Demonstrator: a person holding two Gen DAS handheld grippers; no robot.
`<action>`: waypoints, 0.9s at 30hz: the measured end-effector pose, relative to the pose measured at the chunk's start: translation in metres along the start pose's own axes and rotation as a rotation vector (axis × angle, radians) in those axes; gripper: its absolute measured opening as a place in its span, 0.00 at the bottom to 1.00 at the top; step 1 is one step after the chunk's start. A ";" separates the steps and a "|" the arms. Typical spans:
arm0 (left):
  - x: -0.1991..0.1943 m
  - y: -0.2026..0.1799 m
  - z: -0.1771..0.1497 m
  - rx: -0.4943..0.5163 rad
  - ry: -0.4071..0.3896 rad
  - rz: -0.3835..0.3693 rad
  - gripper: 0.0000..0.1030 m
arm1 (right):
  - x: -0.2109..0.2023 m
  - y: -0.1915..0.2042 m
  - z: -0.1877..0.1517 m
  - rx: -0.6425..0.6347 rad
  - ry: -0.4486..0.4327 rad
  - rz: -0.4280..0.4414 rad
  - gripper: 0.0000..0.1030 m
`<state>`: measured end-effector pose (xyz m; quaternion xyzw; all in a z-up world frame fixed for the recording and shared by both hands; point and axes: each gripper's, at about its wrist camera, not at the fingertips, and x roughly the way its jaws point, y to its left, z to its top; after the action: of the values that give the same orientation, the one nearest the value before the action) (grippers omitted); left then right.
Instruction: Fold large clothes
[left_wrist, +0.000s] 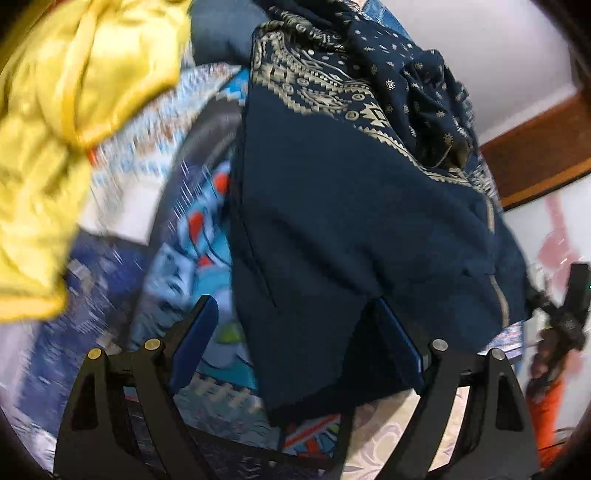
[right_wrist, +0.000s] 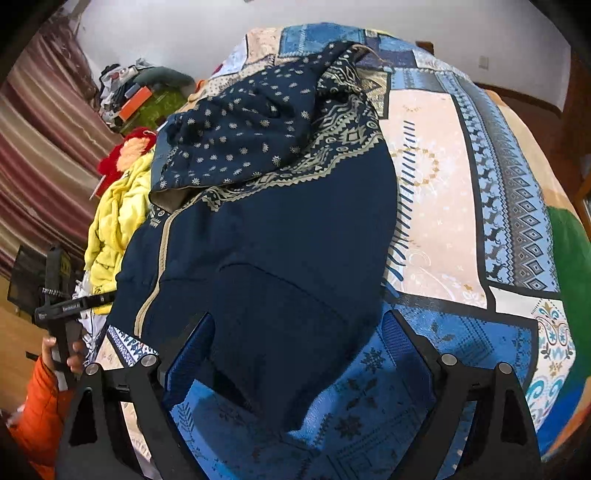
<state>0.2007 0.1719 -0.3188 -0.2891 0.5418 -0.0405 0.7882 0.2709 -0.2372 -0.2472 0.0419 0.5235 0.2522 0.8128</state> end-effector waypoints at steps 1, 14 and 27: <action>0.001 0.003 -0.003 -0.031 -0.005 -0.036 0.84 | 0.001 0.003 -0.001 -0.003 -0.006 0.009 0.69; -0.029 -0.043 0.015 0.115 -0.119 -0.023 0.14 | -0.011 0.016 0.032 -0.001 -0.085 0.123 0.14; -0.121 -0.122 0.133 0.295 -0.429 0.005 0.13 | -0.046 0.031 0.164 -0.091 -0.276 0.085 0.13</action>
<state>0.2984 0.1714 -0.1243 -0.1717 0.3513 -0.0547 0.9188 0.3869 -0.1988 -0.1251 0.0615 0.3926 0.3015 0.8667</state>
